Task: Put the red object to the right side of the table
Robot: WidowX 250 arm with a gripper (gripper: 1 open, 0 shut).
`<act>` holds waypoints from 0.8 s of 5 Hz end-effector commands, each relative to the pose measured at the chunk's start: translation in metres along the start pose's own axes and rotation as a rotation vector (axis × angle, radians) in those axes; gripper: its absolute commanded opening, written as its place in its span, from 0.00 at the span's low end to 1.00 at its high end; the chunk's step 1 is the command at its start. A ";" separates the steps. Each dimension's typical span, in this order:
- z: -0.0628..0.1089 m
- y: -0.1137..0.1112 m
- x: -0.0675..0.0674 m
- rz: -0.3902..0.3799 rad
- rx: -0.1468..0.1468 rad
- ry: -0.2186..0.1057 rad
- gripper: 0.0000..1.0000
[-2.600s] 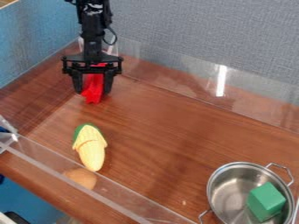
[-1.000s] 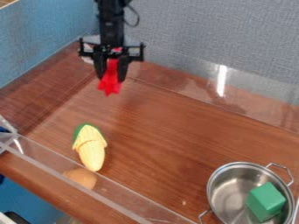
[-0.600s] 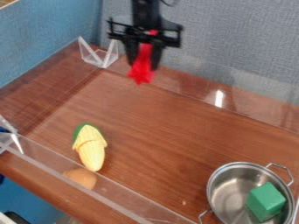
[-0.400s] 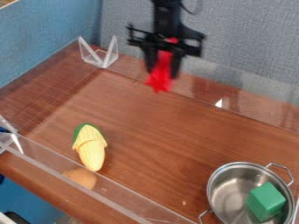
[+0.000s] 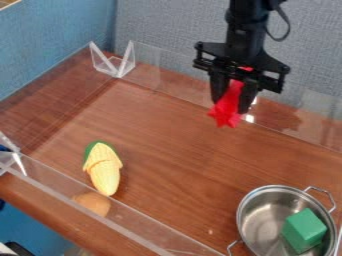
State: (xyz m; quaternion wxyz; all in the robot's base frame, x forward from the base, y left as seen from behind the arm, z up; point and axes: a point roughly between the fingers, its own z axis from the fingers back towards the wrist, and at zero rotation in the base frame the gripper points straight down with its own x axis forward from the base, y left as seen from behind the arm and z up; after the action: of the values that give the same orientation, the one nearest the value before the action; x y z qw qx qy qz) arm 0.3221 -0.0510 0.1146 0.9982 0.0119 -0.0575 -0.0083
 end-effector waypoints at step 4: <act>-0.062 -0.015 0.008 0.088 0.004 0.061 0.00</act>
State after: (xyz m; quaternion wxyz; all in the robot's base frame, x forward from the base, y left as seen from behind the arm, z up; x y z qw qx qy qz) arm 0.3306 -0.0657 0.0396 0.9993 0.0171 -0.0061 0.0321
